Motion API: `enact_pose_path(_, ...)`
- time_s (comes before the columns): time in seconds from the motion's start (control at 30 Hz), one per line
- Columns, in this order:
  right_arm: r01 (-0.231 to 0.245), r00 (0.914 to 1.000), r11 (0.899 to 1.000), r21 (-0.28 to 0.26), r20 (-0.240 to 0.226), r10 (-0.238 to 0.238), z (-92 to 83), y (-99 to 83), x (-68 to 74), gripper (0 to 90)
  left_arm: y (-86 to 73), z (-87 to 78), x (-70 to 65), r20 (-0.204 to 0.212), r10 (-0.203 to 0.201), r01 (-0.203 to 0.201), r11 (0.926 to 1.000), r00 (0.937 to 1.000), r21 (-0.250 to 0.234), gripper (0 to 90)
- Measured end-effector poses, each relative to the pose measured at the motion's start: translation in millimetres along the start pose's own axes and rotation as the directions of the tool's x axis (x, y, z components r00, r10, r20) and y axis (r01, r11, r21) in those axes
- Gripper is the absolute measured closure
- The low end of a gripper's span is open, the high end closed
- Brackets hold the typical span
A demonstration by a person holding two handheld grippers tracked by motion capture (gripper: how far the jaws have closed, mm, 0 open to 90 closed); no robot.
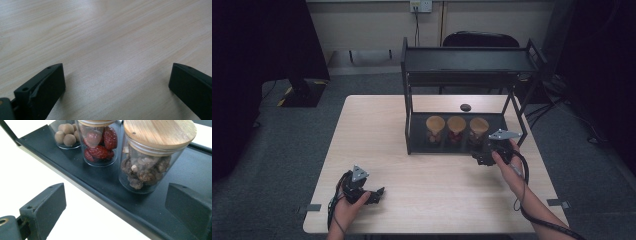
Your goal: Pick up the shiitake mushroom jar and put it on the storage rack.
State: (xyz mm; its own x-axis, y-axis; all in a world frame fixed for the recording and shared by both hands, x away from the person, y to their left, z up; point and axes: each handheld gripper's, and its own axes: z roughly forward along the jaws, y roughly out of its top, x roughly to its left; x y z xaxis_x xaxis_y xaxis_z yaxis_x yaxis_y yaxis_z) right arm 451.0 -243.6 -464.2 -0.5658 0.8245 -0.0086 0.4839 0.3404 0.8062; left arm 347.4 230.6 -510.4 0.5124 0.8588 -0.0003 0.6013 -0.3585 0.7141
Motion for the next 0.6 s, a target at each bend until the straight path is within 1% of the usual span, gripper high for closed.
enact_pose_path(0.27, 0.006, 0.9999, 1.000, -0.002, -0.014, -0.006, -3.0, -4.0, 3.5, 2.7, 0.0, 0.0, 0.0, 0.000, 0.000, 0.000, 1.0000, 1.0000, 0.000, 0.2)
enact_pose_path(0.6, -0.004, 0.9996, 1.000, -0.007, -0.029, 0.004, -8.0, -9.4, 5.1, 3.0, 0.0, 0.0, 0.0, 0.000, 0.000, 0.000, 1.0000, 1.0000, 0.000, 0.2)
